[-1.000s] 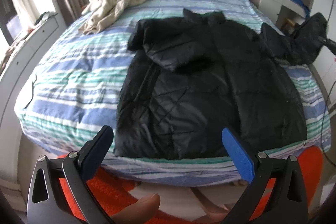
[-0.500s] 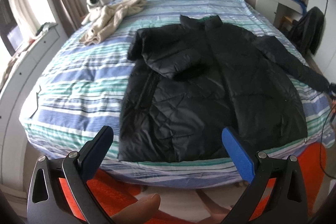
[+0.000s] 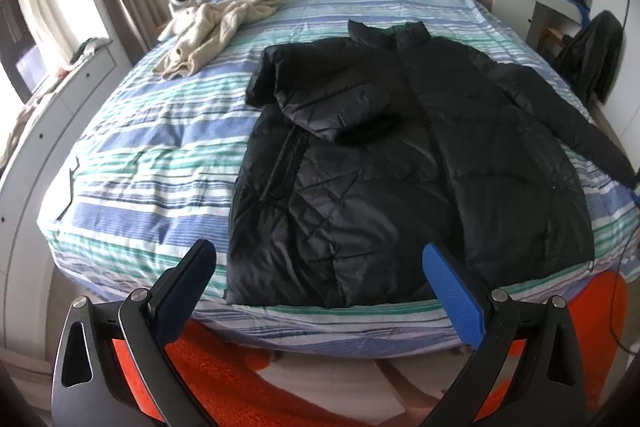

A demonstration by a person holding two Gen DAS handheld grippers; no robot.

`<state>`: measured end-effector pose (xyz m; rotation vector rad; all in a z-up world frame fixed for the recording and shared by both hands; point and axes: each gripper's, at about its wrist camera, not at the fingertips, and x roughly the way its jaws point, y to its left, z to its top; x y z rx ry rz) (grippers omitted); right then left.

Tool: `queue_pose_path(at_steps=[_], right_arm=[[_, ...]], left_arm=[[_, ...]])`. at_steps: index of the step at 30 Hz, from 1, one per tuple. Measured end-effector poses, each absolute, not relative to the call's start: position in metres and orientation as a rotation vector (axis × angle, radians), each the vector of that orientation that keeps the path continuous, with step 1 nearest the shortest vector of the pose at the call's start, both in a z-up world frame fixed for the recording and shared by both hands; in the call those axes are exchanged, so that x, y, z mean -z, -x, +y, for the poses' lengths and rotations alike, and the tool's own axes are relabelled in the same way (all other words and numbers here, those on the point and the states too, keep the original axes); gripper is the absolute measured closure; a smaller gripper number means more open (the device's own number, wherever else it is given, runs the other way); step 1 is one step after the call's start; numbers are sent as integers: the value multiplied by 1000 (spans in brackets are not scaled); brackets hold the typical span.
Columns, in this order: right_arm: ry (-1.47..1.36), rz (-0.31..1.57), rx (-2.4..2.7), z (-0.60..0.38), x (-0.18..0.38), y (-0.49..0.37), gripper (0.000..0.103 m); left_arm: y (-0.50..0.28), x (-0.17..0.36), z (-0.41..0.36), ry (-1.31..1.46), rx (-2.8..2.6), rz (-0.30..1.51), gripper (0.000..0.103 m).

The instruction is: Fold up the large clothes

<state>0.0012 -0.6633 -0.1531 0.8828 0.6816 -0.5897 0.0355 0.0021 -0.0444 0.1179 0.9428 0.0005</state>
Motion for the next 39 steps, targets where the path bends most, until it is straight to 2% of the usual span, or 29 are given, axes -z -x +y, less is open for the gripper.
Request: queue_pose_path(at_steps=[5,7,10,15,20,24,25,26,28,32,36,39], right_arm=[[-666,512,559,-638,90,-2,42],[-626,522,424,-630,74,-31,42],[-649,602,336,-630,88,-72,42],[-731,797,408,-646,163,-86,45],[-591,756,360,-607,138,-54,44],[-524,723,266,-565,109,-29,44],[-511,716,246,-556,104,-23,44],[-497,709,229,-545,99,-17,44],[-489,693,205,-525,94,-8,44],[-482,663,170,-492,85,-5,44],[-432,631,100,-455,71,-14,44],[-414,618,36,-431,62,-21,44]], left_arm=[[-52,55,11,-139,5,945,0],[-63,54,9,-152,48,925,0],[-95,54,3,-189,131,891,0],[-152,60,-16,-281,301,876,0],[-199,103,-42,-530,430,855,0],[-244,146,-43,-545,442,983,3],[-254,153,-41,-522,444,1011,18],[-264,159,-36,-462,465,1054,29],[-269,158,-27,-378,455,1065,78],[-267,111,22,-159,409,981,82],[-253,37,121,77,291,830,82],[-238,5,218,220,103,751,82]])
